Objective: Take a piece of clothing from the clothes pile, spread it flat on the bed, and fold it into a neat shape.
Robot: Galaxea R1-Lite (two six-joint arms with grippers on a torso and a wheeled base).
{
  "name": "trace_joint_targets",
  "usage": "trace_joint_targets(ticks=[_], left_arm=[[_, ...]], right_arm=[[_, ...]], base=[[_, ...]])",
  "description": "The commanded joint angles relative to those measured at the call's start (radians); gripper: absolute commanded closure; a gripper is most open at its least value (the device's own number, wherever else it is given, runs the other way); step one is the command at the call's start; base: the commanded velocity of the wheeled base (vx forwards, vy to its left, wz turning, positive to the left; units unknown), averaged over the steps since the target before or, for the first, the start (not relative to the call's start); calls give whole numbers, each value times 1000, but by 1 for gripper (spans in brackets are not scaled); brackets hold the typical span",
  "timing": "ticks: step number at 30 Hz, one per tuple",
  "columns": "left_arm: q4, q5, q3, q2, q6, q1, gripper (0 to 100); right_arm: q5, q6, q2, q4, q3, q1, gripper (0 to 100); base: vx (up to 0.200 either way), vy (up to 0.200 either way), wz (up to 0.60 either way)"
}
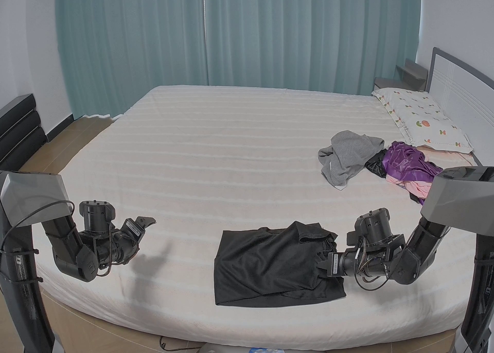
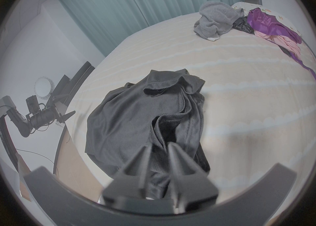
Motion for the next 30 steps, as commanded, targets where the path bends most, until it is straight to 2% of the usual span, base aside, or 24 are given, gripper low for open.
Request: trace_joint_targets(ticks=[1,4,7,14,21,25,26,30], left_arm=[[0,2,0,1,1,0,0],[0,3,0,4,3,-2,0],[0,3,-1,2,3,-3,0],[0,5,0,4,4,-3,0],[0,5,0,4,6,-3,0],[0,6,0,4,9,-3,0],[0,6,0,4,9,-3,0],[0,6,0,5,9,-3,0]], right_arm=[[-2,-5,-47,23,22,-9,100],[-5,-13,-73,83,22,-18,100],[0,-74,-101,172,22,-40,100],[-3,-125,-113,212,42,-60,100],[-3,-208,-110,327,29,-96,100],[0,-200,-98,316,0,-96,100],[0,-200,-98,316,0,-96,0],[18,-154,-122,319,-3,-90,0]], base=[[0,0,0],[0,0,0],[0,0,0],[0,0,0],[0,0,0],[0,0,0],[0,0,0],[0,0,0]])
